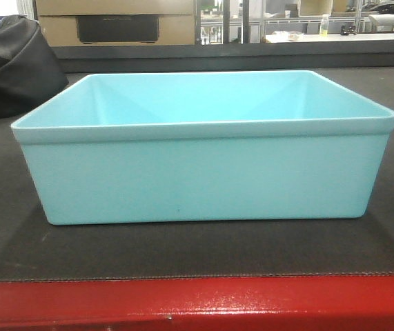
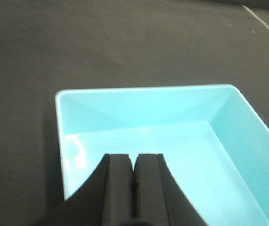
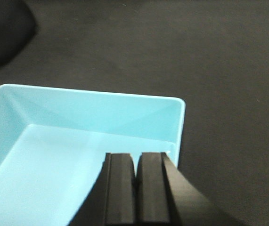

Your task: Fetch blue bin and place on conveyor start

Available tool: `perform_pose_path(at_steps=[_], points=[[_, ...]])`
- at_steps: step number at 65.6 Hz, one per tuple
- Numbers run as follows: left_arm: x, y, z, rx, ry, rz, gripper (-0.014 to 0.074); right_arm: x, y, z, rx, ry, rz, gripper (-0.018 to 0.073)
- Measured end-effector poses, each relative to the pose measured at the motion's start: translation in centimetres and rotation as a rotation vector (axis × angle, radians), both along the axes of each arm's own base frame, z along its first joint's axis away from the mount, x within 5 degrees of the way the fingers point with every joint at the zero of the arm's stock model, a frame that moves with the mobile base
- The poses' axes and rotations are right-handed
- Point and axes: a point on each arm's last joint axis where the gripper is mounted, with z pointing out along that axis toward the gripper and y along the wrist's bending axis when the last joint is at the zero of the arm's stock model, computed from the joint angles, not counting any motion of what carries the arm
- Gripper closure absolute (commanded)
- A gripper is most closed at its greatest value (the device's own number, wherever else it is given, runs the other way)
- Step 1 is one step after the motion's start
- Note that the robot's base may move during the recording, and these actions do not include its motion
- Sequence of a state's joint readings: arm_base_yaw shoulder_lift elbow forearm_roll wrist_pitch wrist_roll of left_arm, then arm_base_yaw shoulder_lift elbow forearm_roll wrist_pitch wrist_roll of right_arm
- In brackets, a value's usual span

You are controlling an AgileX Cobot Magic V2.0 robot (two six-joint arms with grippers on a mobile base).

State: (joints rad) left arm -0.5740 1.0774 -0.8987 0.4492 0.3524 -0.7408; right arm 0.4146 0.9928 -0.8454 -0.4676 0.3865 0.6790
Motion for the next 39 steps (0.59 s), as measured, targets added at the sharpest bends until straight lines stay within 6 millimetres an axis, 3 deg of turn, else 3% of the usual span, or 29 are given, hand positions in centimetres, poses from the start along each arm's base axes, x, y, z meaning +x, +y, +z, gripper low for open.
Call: perform_pose_path(at_steps=[10,18,25,39], points=[[-2.2,-0.3,-2.1,-0.049,-0.032,-0.099,0.0708,-2.6,-1.0,-1.1,0.011,-0.036,0.018,0.0722],[-4.3,0.7,-3.4,-0.097,-0.059,-0.129,0.0708,-5.2,-2.1,-2.1,0.021,-0.066,0.019,0.0722],[-5.6,1.5,-3.4,-0.125,-0.097,-0.138,0.0708,-7.0,-2.9,-2.4,0.039,-0.108,0.019,0.0722],[-7.8,3.0,-1.6,-0.193,-0.207,-0.147,0.0708,-10.3,-4.1,-0.5,0.123,-0.282,0.042,0.0722]])
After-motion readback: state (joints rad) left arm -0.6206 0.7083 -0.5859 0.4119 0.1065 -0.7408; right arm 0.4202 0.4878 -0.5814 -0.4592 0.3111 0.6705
